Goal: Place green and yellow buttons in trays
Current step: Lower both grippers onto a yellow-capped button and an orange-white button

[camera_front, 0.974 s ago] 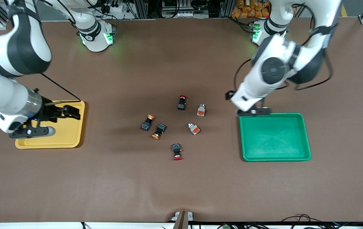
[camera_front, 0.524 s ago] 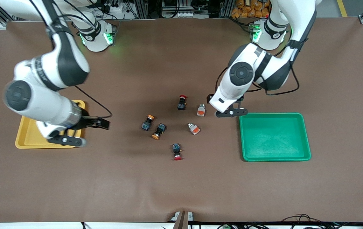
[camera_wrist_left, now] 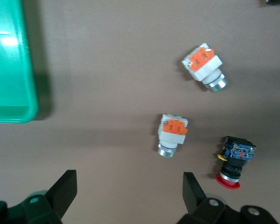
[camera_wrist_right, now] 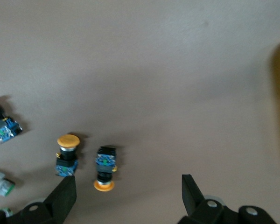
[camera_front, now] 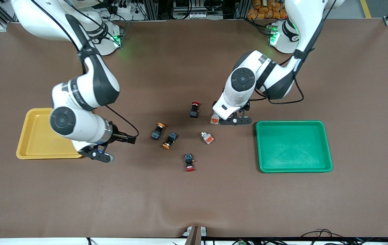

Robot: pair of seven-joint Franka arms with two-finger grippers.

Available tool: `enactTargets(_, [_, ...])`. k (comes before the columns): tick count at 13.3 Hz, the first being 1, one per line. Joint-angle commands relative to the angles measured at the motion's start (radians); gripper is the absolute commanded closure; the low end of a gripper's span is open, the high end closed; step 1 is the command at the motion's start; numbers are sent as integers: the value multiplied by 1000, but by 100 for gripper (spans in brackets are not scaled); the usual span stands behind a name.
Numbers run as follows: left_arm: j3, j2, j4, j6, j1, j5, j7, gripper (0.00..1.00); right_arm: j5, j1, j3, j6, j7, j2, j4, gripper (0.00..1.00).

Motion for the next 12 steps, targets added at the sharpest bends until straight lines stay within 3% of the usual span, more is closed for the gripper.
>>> enactTargets(1, [1,15,-21,52,-10,29,-20,0,1,73,-5,36,97,41,7,0])
enactTargets(6, [1,50,-60,181,-31,48,-22,0,4,95,-5,220,101,49,-171,0])
enactTargets(12, [1,105,-67,266,-42,48,-28,0,4,161,-5,341,207,112,-215,0])
